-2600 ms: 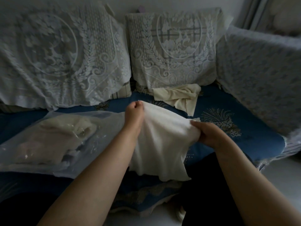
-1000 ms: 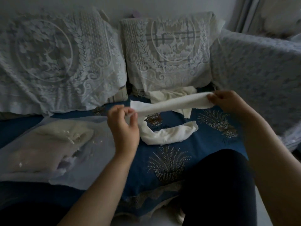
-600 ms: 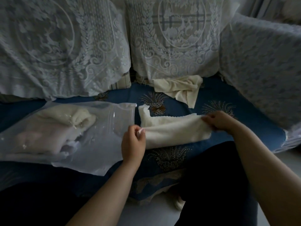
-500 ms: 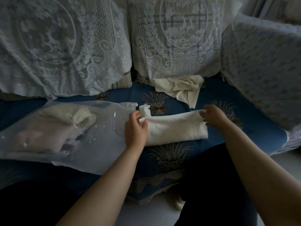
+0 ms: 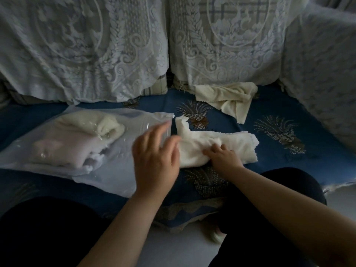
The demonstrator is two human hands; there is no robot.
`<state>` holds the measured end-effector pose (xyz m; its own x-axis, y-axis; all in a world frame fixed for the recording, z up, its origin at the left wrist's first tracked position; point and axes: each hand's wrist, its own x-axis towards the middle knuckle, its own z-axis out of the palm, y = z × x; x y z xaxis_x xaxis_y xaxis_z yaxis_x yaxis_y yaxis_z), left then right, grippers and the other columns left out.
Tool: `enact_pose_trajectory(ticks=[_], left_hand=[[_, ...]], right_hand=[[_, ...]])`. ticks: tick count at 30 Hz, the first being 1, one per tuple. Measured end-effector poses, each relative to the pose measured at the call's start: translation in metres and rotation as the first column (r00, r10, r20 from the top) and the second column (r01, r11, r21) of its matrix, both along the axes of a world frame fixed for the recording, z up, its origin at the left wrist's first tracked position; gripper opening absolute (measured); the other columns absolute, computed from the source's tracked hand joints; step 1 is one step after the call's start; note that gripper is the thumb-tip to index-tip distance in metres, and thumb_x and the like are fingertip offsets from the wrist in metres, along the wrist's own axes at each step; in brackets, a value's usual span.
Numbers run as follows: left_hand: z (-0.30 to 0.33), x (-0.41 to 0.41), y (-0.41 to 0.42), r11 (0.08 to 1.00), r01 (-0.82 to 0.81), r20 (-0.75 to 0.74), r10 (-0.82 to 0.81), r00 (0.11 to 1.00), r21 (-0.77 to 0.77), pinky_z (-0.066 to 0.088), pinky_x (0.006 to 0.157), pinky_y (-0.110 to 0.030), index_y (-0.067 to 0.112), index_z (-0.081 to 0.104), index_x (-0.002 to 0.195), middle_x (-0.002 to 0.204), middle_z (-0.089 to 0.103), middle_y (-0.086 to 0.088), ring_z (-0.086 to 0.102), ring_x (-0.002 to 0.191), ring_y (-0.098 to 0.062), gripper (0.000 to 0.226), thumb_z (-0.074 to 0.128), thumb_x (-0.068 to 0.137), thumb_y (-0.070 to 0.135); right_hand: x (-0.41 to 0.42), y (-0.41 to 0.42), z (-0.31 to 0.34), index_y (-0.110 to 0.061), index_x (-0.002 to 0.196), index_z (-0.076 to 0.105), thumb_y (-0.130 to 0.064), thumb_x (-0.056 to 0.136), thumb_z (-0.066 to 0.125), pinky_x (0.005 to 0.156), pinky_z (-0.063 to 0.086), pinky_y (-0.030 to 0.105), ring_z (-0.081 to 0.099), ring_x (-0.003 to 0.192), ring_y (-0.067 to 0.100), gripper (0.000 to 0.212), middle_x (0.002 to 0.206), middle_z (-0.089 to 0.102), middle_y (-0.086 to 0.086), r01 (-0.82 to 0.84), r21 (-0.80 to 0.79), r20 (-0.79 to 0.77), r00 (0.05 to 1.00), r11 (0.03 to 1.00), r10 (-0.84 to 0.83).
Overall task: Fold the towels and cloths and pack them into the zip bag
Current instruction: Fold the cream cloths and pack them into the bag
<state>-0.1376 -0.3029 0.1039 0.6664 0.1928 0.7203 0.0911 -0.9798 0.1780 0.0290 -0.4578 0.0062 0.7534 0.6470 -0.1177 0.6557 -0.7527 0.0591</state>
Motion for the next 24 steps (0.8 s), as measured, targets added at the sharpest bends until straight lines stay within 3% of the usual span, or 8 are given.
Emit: enact_pose_trajectory(ticks=[3, 6, 10, 12, 14, 16, 20, 24], left_hand=[[0.003, -0.017, 0.028, 0.962, -0.272, -0.238, 0.259, 0.936, -0.023, 0.035, 0.096, -0.051, 0.027, 0.059, 0.117, 0.147, 0.034, -0.009, 0.032, 0.129, -0.031, 0.04, 0.068, 0.078, 0.031], [-0.008, -0.029, 0.046, 0.964, -0.265, -0.411, 0.228, 0.883, -0.035, 0.035, 0.096, -0.055, 0.034, 0.06, 0.121, 0.154, 0.023, -0.006, 0.027, 0.131, -0.033, 0.049, 0.074, 0.074, 0.027], [-0.017, -0.037, 0.048, 0.968, -0.238, -0.401, 0.187, 0.897, -0.083, 0.042, 0.092, -0.048, 0.035, 0.063, 0.119, 0.154, 0.026, -0.003, 0.032, 0.126, -0.03, 0.046, 0.069, 0.078, 0.016], [-0.021, -0.039, 0.047, 0.969, -0.234, -0.384, 0.188, 0.904, -0.076, 0.045, 0.088, -0.044, 0.03, 0.059, 0.126, 0.15, 0.034, -0.007, 0.037, 0.117, -0.03, 0.053, 0.069, 0.076, 0.013], [-0.026, -0.039, 0.046, 0.976, -0.213, -0.39, 0.175, 0.904, -0.054, 0.047, 0.087, -0.043, 0.023, 0.052, 0.134, 0.148, 0.037, -0.01, 0.044, 0.112, -0.032, 0.063, 0.07, 0.074, 0.013], [-0.029, -0.041, 0.045, 0.981, -0.192, -0.404, 0.161, 0.9, -0.036, 0.049, 0.084, -0.041, 0.019, 0.044, 0.14, 0.15, 0.035, -0.011, 0.049, 0.109, -0.033, 0.072, 0.07, 0.073, 0.011], [-0.034, -0.05, 0.045, 0.983, -0.158, -0.409, 0.105, 0.906, -0.098, 0.052, 0.078, -0.039, 0.016, 0.034, 0.145, 0.153, 0.03, -0.009, 0.053, 0.111, -0.031, 0.079, 0.062, 0.073, 0.0], [-0.037, -0.059, 0.048, 0.96, -0.127, -0.39, 0.02, 0.921, -0.251, 0.053, 0.068, -0.03, 0.026, 0.027, 0.147, 0.154, 0.027, -0.001, 0.057, 0.112, -0.024, 0.079, 0.052, 0.078, -0.002]], right_hand=[[0.008, 0.006, 0.011, -0.027, 0.136, 0.043, -0.029, 0.098, 0.037, 0.093, 0.044, 0.039, 0.047, 0.119, 0.029, 0.038, 0.14, 0.038, 0.006, 0.045, 0.155, -0.163, 0.986, 0.987, -0.019], [0.007, 0.014, 0.035, -0.016, 0.122, 0.055, -0.031, 0.098, 0.041, 0.091, 0.043, 0.036, 0.056, 0.106, 0.028, 0.032, 0.121, 0.057, 0.008, 0.168, 0.377, -0.264, 0.962, 0.911, -0.068], [-0.022, 0.04, 0.072, -0.015, 0.101, 0.059, -0.038, 0.095, 0.047, 0.063, 0.037, 0.029, 0.053, 0.081, 0.019, 0.027, 0.083, 0.057, -0.002, 0.438, 0.58, -0.486, 0.863, 0.687, -0.139], [-0.048, 0.063, 0.071, -0.015, 0.112, 0.055, -0.039, 0.093, 0.05, 0.065, 0.04, 0.028, 0.055, 0.082, 0.018, 0.031, 0.093, 0.058, 0.0, 0.501, 0.583, -0.588, 0.803, 0.639, -0.093], [-0.074, 0.088, 0.056, -0.016, 0.116, 0.05, -0.04, 0.092, 0.053, 0.058, 0.046, 0.027, 0.059, 0.076, 0.019, 0.035, 0.096, 0.062, 0.003, 0.469, 0.54, -0.653, 0.757, 0.698, -0.004], [-0.09, 0.109, 0.04, -0.015, 0.115, 0.047, -0.036, 0.091, 0.055, 0.045, 0.044, 0.024, 0.057, 0.059, 0.018, 0.033, 0.081, 0.063, 0.005, 0.465, 0.504, -0.725, 0.685, 0.728, 0.064], [-0.089, 0.127, 0.034, -0.012, 0.126, 0.044, -0.023, 0.092, 0.052, 0.039, 0.035, 0.023, 0.042, 0.043, 0.015, 0.036, 0.062, 0.051, 0.007, 0.652, 0.439, -0.868, 0.484, 0.618, 0.106], [-0.08, 0.124, 0.033, -0.01, 0.13, 0.044, -0.02, 0.094, 0.049, 0.034, 0.035, 0.019, 0.045, 0.031, 0.008, 0.038, 0.058, 0.052, 0.007, 0.643, 0.478, -0.833, 0.547, 0.598, 0.078]])
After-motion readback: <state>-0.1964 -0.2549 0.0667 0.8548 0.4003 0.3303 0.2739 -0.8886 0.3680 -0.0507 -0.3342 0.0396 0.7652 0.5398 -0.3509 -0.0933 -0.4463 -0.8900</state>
